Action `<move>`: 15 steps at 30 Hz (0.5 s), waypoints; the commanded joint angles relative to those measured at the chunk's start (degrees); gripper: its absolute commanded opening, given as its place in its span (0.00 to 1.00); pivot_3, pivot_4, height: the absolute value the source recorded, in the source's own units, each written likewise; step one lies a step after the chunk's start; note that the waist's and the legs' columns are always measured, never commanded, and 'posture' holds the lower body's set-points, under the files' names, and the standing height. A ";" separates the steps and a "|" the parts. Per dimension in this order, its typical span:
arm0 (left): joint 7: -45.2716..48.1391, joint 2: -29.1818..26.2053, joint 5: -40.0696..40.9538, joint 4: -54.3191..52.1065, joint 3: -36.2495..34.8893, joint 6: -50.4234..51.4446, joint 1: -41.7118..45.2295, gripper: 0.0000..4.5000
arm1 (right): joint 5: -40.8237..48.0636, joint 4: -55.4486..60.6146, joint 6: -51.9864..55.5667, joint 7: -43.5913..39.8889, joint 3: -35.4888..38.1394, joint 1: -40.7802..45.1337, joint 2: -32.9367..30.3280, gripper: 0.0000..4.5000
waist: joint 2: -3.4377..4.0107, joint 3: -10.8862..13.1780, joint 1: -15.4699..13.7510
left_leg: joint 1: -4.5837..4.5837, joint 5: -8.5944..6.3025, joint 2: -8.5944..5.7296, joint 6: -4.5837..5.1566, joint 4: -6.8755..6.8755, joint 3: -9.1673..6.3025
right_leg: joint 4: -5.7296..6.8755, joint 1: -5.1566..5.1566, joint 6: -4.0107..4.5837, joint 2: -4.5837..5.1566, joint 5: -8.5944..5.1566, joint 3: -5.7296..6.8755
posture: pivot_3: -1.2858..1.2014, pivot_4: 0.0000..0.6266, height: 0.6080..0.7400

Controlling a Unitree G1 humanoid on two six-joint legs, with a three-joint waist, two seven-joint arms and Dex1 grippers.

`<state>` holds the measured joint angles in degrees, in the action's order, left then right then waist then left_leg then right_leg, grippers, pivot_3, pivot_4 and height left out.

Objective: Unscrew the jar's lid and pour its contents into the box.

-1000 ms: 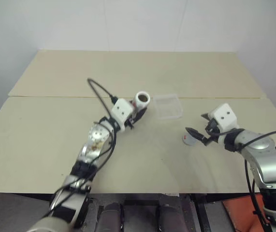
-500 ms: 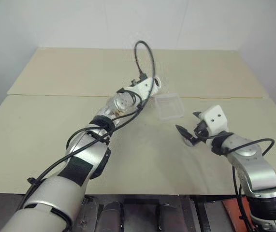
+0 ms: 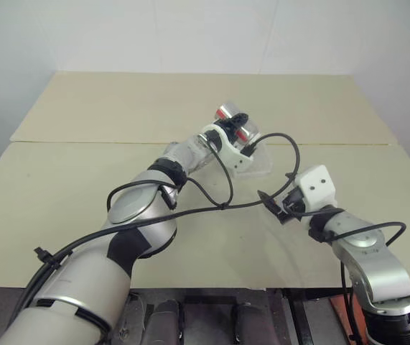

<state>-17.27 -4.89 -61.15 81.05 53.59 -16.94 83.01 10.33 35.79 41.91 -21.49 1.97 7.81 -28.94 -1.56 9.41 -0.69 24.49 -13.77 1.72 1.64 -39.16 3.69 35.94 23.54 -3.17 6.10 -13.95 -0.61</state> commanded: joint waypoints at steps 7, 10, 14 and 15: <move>-0.23 -0.10 -3.27 0.44 1.56 1.71 2.12 0.44 | 0.25 6.04 2.84 2.35 0.50 -1.14 1.22 0.99 | 0.00 0.00 -0.08 | 0.58 0.07 -0.01 -0.10 -0.16 0.00 | 0.23 0.64 0.01 0.00 0.01 -0.03 | 0.52 0.24 1.00; 0.78 -0.04 -1.41 0.39 -0.98 1.70 1.89 0.44 | 0.05 5.95 3.08 2.27 0.52 -1.26 0.99 0.99 | 0.00 0.00 -0.08 | 0.61 0.06 0.00 -0.09 -0.22 0.00 | 0.22 0.63 0.01 0.01 0.01 -0.02 | 0.52 0.24 1.00; 3.43 0.19 2.28 0.30 -5.30 1.95 1.47 0.44 | -2.03 4.63 2.22 1.85 -1.41 -1.50 -0.83 0.99 | 0.01 0.00 -0.04 | 0.64 0.05 0.00 -0.06 -0.37 -0.01 | 0.28 0.63 0.01 0.01 0.01 -0.02 | 0.52 0.24 1.00; 4.72 0.30 4.34 0.25 -7.51 2.04 1.26 0.44 | -2.28 4.35 2.02 1.89 -1.77 -1.49 -1.02 0.99 | 0.01 0.00 -0.03 | 0.65 0.03 0.01 -0.03 -0.42 -0.01 | 0.29 0.62 0.01 0.01 0.01 -0.02 | 0.52 0.24 1.00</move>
<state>-13.80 -4.86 -60.04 81.89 49.13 -16.05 83.01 9.13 39.27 45.03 -19.76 0.32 6.27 -29.46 -1.56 9.41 -0.71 25.15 -13.76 1.74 1.64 -39.64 3.68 36.24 24.16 -3.17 6.10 -13.94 -0.63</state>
